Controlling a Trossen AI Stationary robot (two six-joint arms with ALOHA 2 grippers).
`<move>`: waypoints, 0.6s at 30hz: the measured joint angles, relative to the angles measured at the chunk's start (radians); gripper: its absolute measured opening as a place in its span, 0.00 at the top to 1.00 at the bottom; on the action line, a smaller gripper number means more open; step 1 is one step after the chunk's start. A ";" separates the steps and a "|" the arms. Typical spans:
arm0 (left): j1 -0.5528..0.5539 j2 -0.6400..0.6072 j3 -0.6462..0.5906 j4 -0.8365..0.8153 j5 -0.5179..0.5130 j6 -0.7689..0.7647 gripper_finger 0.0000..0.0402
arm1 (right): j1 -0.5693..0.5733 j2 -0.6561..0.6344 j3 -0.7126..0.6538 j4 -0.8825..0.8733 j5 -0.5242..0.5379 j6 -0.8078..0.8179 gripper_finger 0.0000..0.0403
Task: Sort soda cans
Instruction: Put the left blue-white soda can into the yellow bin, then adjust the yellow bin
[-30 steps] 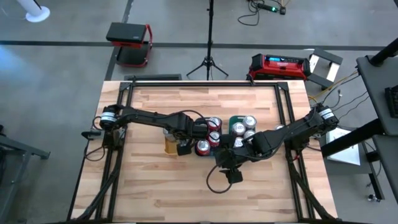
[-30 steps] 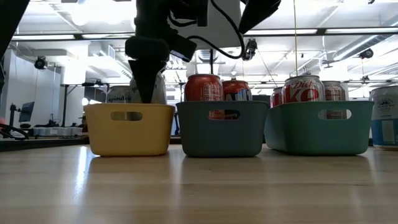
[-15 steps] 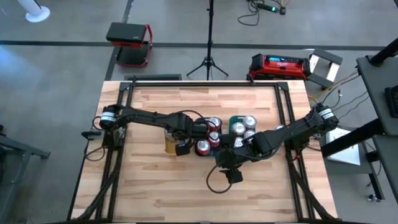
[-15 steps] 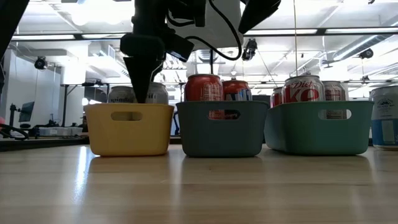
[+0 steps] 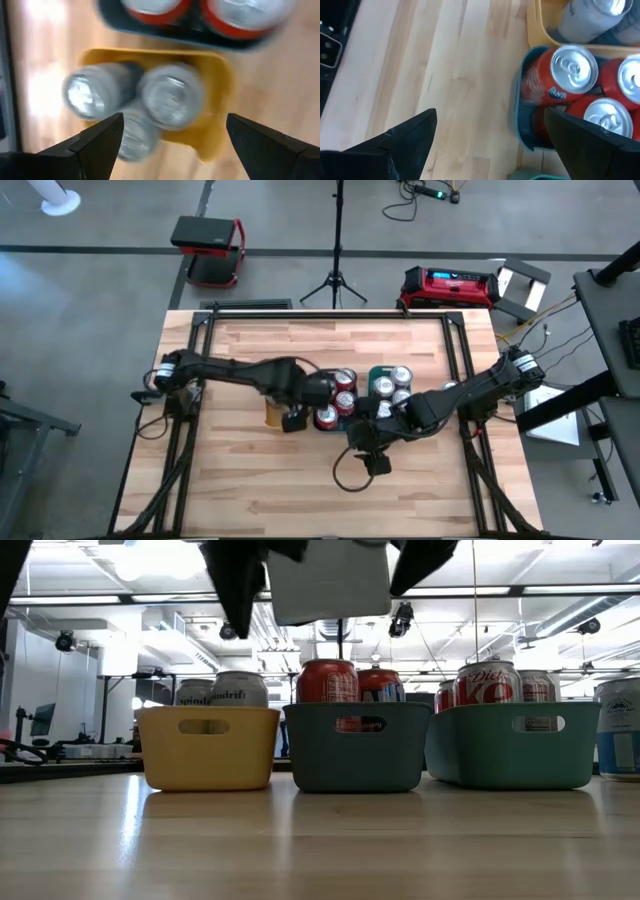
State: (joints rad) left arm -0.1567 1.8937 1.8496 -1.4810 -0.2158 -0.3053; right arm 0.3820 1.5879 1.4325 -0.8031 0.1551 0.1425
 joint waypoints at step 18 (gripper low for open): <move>-0.102 -0.239 -0.613 0.540 0.142 -0.036 0.36 | -0.001 0.000 -0.051 0.058 0.002 -0.010 0.10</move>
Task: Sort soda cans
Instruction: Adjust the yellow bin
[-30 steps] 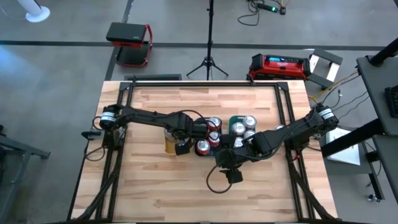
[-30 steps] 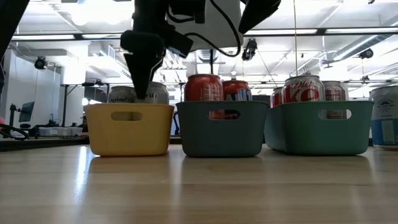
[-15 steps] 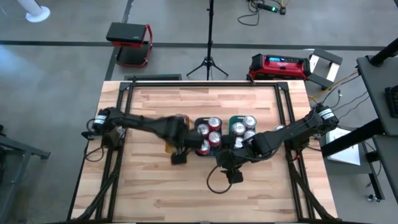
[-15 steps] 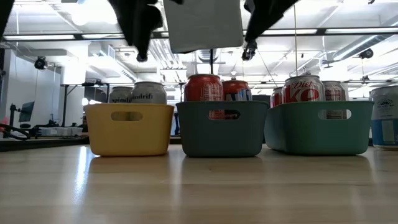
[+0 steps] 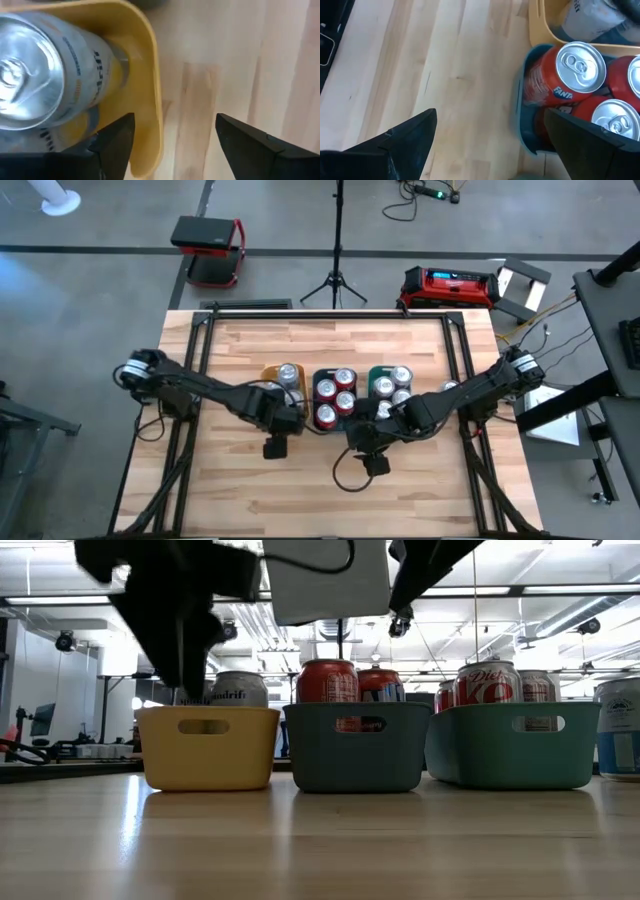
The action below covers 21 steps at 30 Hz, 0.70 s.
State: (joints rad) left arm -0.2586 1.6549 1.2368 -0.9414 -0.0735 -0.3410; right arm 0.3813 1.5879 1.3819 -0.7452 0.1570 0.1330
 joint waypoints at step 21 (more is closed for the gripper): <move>-0.001 0.008 -0.134 -0.006 -0.008 -0.074 0.98 | -0.008 0.000 0.000 0.021 0.000 0.002 0.10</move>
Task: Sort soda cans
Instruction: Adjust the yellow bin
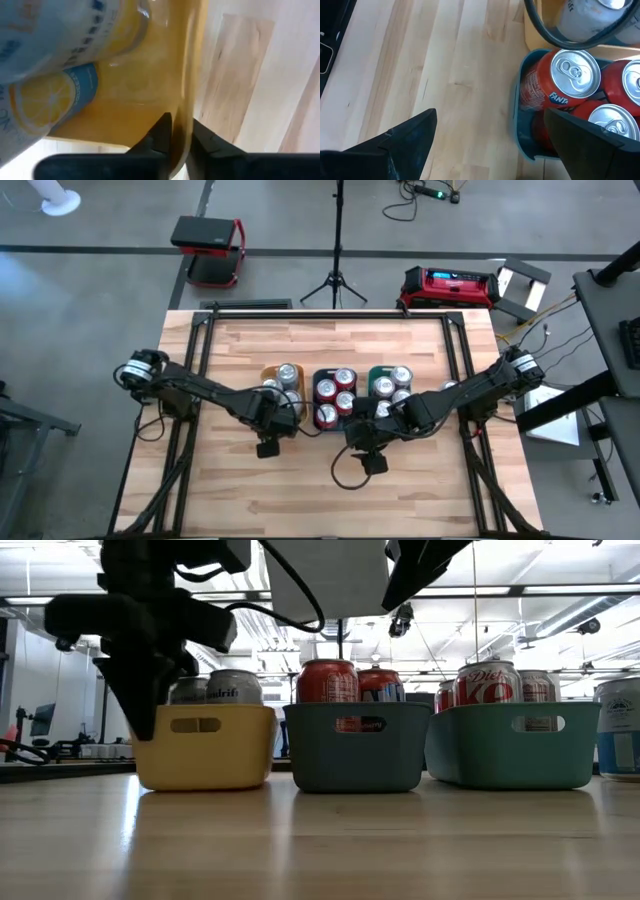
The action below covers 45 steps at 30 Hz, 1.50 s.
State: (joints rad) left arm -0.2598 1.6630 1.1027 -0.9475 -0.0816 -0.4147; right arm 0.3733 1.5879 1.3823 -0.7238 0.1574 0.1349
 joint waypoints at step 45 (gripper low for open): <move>-0.054 -0.009 0.143 -0.157 -0.062 0.073 0.83 | 0.000 0.000 0.000 -0.001 0.000 0.003 0.10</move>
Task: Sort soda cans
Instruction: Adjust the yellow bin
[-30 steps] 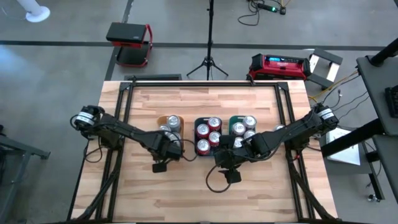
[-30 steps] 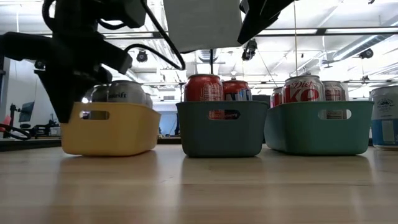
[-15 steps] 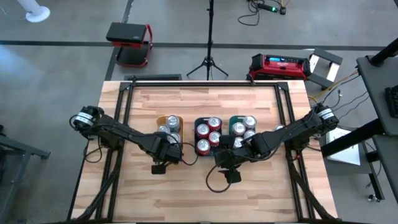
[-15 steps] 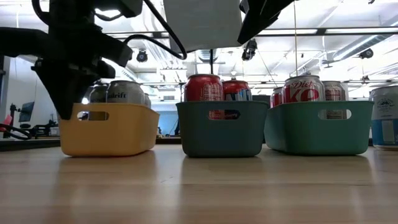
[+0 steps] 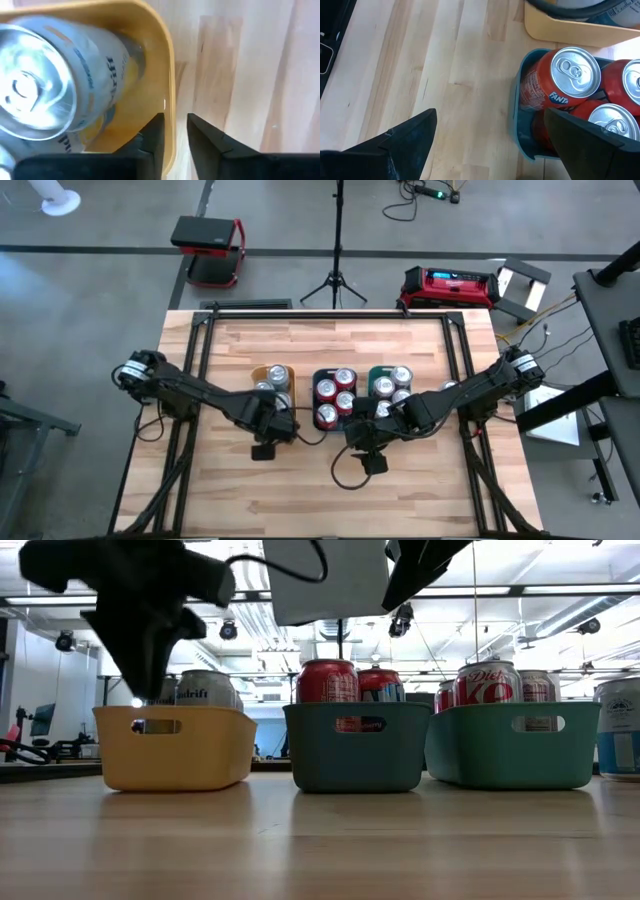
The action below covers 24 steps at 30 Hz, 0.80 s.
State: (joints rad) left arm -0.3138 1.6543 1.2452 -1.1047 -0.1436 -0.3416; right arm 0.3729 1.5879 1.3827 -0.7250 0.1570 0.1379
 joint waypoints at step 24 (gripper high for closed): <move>0.096 -0.002 -0.030 0.014 0.019 -0.341 0.62 | 0.000 0.000 0.000 0.003 0.000 0.008 0.10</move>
State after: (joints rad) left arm -0.2180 1.6524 1.2148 -1.0911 -0.1244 -0.6827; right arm 0.3728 1.5875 1.3827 -0.7216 0.1570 0.1459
